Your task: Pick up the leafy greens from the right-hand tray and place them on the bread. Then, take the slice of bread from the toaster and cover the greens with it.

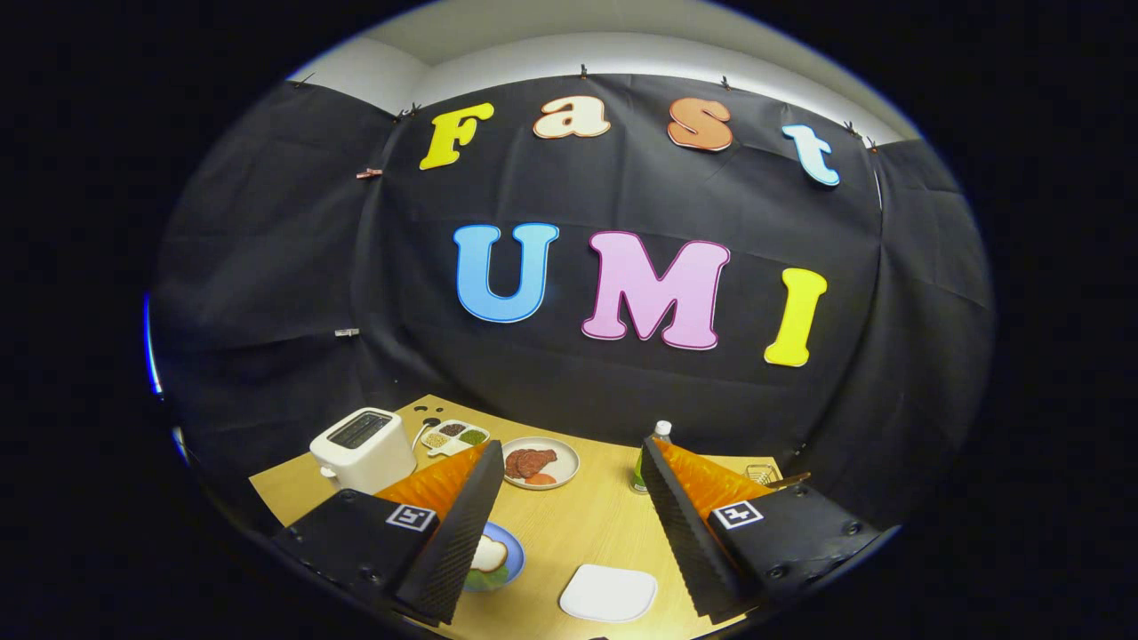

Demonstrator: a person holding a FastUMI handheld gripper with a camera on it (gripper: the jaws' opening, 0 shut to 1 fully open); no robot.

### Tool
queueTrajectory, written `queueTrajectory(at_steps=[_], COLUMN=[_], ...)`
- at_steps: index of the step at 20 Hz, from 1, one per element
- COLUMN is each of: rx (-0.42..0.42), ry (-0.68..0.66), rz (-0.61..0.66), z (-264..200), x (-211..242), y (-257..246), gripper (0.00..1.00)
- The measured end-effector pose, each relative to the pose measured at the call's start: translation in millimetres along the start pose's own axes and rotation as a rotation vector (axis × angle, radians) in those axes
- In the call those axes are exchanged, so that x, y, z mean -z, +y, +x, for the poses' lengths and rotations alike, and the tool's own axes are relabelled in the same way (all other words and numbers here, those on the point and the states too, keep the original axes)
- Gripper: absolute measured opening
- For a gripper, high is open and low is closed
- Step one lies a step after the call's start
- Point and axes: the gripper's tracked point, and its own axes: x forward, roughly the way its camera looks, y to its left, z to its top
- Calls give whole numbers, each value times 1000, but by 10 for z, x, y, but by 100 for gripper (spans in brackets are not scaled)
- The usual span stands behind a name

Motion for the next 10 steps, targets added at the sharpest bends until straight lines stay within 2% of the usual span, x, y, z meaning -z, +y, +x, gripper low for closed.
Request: queueTrajectory(at_steps=[10], rx=[2], ry=[16], rz=[1], z=[43], x=[72], y=[-12], gripper=[97])
